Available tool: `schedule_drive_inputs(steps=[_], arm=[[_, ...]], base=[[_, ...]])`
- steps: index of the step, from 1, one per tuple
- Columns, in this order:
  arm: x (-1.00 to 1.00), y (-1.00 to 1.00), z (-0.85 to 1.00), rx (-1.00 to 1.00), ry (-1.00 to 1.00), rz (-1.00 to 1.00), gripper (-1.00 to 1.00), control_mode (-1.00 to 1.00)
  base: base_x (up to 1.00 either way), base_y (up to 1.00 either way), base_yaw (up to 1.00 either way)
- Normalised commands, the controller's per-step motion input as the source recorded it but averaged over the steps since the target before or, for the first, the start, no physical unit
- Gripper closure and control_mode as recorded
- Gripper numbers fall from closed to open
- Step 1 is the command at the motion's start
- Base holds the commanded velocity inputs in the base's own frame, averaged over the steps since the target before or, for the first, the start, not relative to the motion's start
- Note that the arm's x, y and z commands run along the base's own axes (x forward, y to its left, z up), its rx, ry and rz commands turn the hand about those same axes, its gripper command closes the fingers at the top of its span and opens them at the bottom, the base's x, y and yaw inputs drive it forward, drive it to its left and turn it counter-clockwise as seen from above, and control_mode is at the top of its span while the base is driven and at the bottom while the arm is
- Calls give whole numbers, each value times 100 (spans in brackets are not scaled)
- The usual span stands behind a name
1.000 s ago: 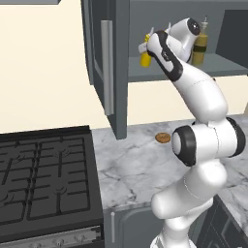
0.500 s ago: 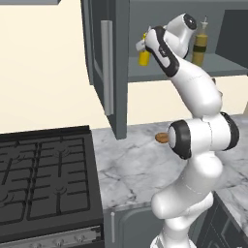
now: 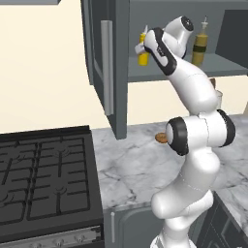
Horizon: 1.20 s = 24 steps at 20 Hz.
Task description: Pick the oil and vinegar bottle and mustard from the counter and place them in the cabinet.
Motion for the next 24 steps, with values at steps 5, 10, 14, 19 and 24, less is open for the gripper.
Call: schedule_drive_inputs(steps=[5, 10, 14, 19, 24], arm=[[0, 0, -20, -1, 0, 1, -100, -100], [-30, 0, -11, -2, 0, 0, -100, -100], [-61, 0, -6, -1, 0, 0, -100, -100], [-75, 0, -24, 0, 0, 0, -100, -100], [-75, 2, -58, 0, 0, 0, -100, -100]], base=[[0, 0, 0], [0, 0, 0], [0, 0, 0], [0, 0, 0], [0, 0, 0]])
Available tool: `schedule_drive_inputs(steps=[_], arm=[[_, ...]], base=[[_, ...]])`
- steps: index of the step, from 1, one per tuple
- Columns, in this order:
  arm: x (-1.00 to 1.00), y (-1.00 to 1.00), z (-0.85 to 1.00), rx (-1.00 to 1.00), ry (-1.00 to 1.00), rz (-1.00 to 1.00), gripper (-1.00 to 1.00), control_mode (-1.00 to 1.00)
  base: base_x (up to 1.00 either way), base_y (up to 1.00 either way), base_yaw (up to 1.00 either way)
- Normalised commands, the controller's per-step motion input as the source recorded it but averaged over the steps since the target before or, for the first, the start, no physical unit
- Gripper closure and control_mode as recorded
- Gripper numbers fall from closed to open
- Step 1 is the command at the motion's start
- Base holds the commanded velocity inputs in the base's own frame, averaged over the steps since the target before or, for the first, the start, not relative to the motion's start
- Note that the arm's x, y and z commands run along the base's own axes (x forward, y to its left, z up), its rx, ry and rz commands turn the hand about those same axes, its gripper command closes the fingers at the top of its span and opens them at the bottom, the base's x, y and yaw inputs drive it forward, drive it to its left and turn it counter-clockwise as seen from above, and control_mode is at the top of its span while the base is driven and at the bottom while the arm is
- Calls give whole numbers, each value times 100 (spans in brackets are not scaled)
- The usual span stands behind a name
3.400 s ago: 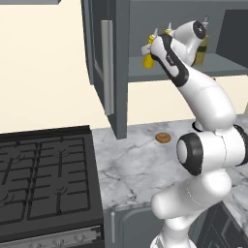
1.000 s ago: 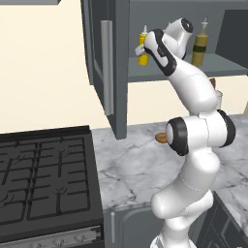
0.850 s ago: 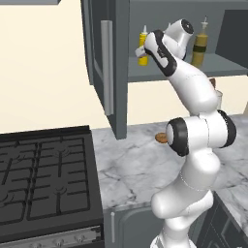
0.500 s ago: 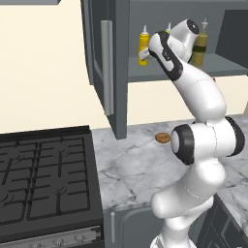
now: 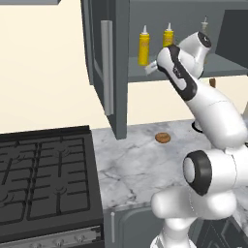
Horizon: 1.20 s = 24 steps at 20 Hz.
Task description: Pick the oil and vinegar bottle and mustard from the counter and place them in the cabinet.
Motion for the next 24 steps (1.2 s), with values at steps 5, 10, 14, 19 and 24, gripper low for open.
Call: schedule_drive_inputs(steps=[5, 10, 14, 19, 24], arm=[[-54, 6, -82, -4, 0, 0, -100, -100], [-40, 5, -90, -5, 3, 0, -100, -100], [-66, 0, -42, -5, 0, 0, -100, -100], [-67, 0, -27, -1, 0, 0, -100, -100], [-72, 0, -30, 0, 0, 0, -100, -100]], base=[[0, 0, 0], [0, 0, 0], [0, 0, 0], [0, 0, 0], [0, 0, 0]])
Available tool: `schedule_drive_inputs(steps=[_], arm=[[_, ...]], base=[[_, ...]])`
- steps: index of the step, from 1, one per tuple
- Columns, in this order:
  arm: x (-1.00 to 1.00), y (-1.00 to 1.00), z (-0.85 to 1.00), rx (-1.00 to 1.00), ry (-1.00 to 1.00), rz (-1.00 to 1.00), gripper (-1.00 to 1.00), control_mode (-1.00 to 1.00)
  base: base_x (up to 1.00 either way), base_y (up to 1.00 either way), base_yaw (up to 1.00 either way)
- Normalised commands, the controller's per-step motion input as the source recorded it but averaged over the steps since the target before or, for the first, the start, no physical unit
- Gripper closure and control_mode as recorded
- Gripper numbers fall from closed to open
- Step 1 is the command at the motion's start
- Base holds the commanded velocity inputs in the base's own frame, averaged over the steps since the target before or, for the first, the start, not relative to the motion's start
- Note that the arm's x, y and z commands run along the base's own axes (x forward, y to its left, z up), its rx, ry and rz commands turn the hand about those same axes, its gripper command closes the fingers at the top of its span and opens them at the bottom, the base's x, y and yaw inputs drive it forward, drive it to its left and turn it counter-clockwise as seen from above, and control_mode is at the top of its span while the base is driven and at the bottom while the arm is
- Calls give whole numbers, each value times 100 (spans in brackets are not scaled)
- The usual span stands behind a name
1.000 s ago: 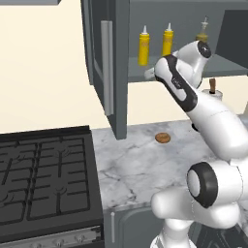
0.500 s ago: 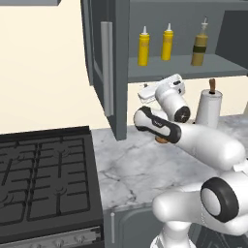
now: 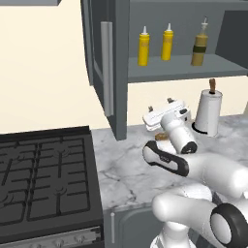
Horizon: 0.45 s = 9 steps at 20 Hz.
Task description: Pick the oil and vinegar bottle and mustard from the counter and place them in the cabinet.
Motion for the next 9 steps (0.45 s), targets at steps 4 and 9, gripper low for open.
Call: schedule_drive_inputs(steps=[4, 9], arm=[[-53, 0, -35, 0, 0, 0, -100, -100], [-34, 0, -40, 1, 6, 0, -100, -100]], base=[[0, 0, 0], [0, 0, 0]])
